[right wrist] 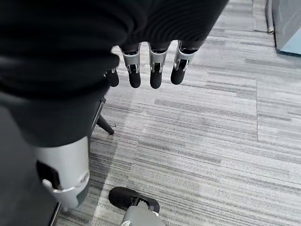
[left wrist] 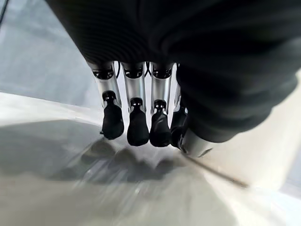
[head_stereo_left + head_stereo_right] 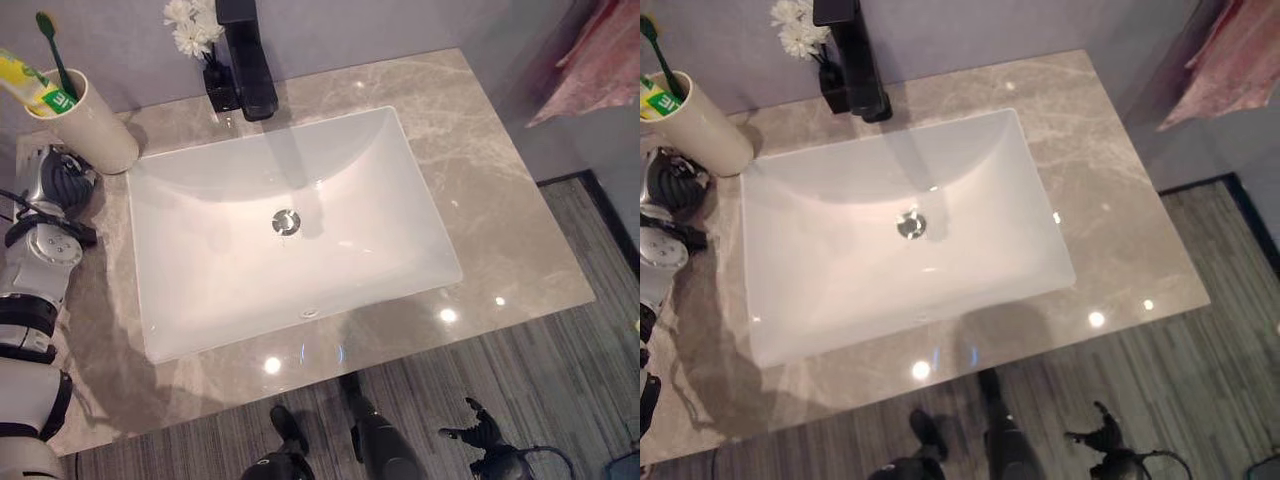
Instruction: Put brush and paste in cup on sink, flatten towel.
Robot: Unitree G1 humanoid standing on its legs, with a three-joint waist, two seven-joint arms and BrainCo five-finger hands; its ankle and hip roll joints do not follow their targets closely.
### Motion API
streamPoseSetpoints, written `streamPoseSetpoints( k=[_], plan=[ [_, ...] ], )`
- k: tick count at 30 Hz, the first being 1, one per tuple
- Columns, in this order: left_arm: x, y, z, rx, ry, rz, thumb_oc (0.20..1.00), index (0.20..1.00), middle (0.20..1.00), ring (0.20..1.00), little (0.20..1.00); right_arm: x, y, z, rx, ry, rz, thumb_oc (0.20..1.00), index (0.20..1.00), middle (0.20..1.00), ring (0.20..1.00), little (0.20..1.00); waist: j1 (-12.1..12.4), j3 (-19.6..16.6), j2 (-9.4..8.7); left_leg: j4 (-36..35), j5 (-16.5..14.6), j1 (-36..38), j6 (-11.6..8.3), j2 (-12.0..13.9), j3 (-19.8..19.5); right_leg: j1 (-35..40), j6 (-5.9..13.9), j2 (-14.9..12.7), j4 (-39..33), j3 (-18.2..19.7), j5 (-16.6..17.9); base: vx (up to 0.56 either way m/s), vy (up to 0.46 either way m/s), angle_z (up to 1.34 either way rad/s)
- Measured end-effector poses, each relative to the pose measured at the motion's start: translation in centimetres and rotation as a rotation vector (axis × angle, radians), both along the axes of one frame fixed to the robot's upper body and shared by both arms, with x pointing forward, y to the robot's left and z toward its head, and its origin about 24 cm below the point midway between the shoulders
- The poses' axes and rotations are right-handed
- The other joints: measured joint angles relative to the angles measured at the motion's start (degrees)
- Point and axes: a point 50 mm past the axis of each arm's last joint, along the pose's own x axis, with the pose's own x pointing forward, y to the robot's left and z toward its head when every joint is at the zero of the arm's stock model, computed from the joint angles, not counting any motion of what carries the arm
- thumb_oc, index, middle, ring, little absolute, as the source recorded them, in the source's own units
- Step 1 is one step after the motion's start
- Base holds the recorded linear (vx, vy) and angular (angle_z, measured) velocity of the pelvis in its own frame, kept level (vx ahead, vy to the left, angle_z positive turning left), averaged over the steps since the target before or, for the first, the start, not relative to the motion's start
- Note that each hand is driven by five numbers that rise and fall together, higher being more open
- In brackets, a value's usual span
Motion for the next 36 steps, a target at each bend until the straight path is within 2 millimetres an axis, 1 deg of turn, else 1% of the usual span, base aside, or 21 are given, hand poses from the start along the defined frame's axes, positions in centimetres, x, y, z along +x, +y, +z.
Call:
streamPoseSetpoints(
  k=[2,5,7,8,9,14,19,22,25,28,31,36],
  plan=[
    [0.1,-0.3,0.2,0.002,-0.017,-0.013,0.200,0.200,0.200,0.200,0.200,-0.2,0.3,-0.1,0.003,0.009,0.015,1.000,1.000,1.000,1.000,1.000,-0.2,-0.4,-0.62,0.0,0.0,0.0,0.01,0.1,0.0,0.0,-0.07,0.2,0.0,0.0,0.1,-0.03,-0.023,-0.03],
    [0.2,-0.4,0.1,0.004,-0.014,-0.014,0.200,0.200,0.200,0.200,0.200,-0.2,0.9,-0.2,0.016,0.007,0.034,1.000,1.000,1.000,1.000,1.000,-0.3,-0.7,-1.01,-0.3,-0.2,0.3,-0.12,0.0,0.3,0.1,0.03,0.1,0.0,0.5,0.1,0.02,0.018,-0.07],
    [0.3,-0.6,0.0,0.009,-0.006,-0.019,0.200,0.200,0.200,0.200,0.200,0.0,1.3,-0.2,0.029,-0.003,0.049,1.000,1.000,1.000,1.000,1.000,-0.2,-0.8,-1.24,0.0,0.0,0.7,-0.10,0.1,1.2,0.2,-0.19,0.2,0.0,0.8,0.5,0.06,0.059,-0.13],
    [0.3,-0.6,-0.4,0.013,0.008,-0.018,0.200,0.200,0.200,0.200,0.200,0.1,1.6,-0.2,0.041,-0.010,0.051,1.000,1.000,1.000,1.000,1.000,-0.1,-1.1,-1.60,-0.3,-0.3,1.2,-0.11,-0.1,1.4,0.6,-0.07,0.3,0.0,1.0,0.5,0.11,0.079,-0.15],
    [0.7,-1.3,-1.0,0.006,0.022,-0.037,0.200,0.200,0.200,0.200,0.200,-0.3,1.8,-0.4,0.049,0.005,0.050,1.000,1.000,1.000,1.000,1.000,-0.2,-2.0,-1.64,-0.3,-0.5,1.3,-0.18,0.0,1.5,0.6,0.27,0.1,0.0,0.9,0.1,0.02,0.002,-0.10],
    [1.0,-1.9,-1.4,-0.005,0.025,-0.058,0.200,0.200,0.200,0.200,0.200,-0.8,2.0,-0.5,0.061,0.009,0.056,1.000,1.000,1.000,1.000,1.000,-0.2,-2.8,-1.74,0.0,-0.4,1.4,-0.06,-0.2,1.6,0.6,0.03,0.0,0.0,1.0,0.6,0.00,0.000,0.00],
    [1.2,-2.3,-1.7,-0.006,0.032,-0.068,0.200,0.200,0.200,0.200,0.200,-0.8,2.0,-0.4,0.062,0.008,0.057,1.000,1.000,1.000,1.000,1.000,-0.2,-2.8,-1.82,-0.1,-0.4,1.7,-0.01,-0.2,2.1,0.6,0.11,0.1,0.0,1.0,1.6,0.00,-0.002,-0.06],
    [1.5,-2.7,-2.1,-0.014,0.040,-0.077,0.200,0.200,0.200,0.200,0.200,-0.9,2.1,-0.5,0.062,0.010,0.057,1.000,1.000,1.000,1.000,1.000,-0.2,-3.2,-2.41,-0.3,-0.4,2.1,-0.02,-0.3,3.0,0.6,0.19,0.1,0.0,1.1,1.8,0.00,-0.032,-0.13],
    [1.5,-2.9,-2.2,-0.016,0.040,-0.083,0.200,0.200,0.200,0.200,0.200,-1.1,2.0,-0.6,0.060,0.018,0.054,1.000,1.000,1.000,1.000,1.000,-0.5,-3.6,-2.86,-0.3,-0.4,2.2,-0.04,-0.3,3.1,0.6,0.23,0.2,0.0,1.1,1.8,0.00,-0.004,-0.02],
    [1.7,-3.3,-2.7,0.000,0.064,-0.099,0.200,0.200,0.200,0.200,0.200,-1.3,1.9,-0.6,0.059,0.025,0.051,1.000,1.000,1.000,1.000,1.000,-0.7,-3.6,-2.93,-0.3,-0.2,2.2,-0.17,-0.3,3.1,0.6,0.44,0.2,0.0,1.0,1.3,-0.01,-0.010,0.00],
    [1.9,-3.7,-3.1,-0.003,0.072,-0.105,0.200,0.200,0.200,0.200,0.200,-1.3,1.9,-0.7,0.059,0.027,0.052,1.000,1.000,1.000,1.000,1.000,-0.7,-3.7,-3.01,-0.2,-0.2,2.2,-0.17,-0.2,3.2,0.6,0.24,0.3,0.0,1.1,1.4,-0.01,-0.039,-0.02],
    [1.9,-3.9,-3.4,0.063,0.047,-0.064,0.200,0.200,0.200,0.200,0.200,-1.7,2.2,-1.0,0.061,0.048,0.057,1.000,1.000,1.000,1.000,1.000,-0.7,-4.2,-3.76,0.0,-0.2,2.5,-0.22,0.0,3.5,0.7,-0.26,0.6,0.0,1.1,1.9,0.00,-0.038,-0.03]
  ],
)
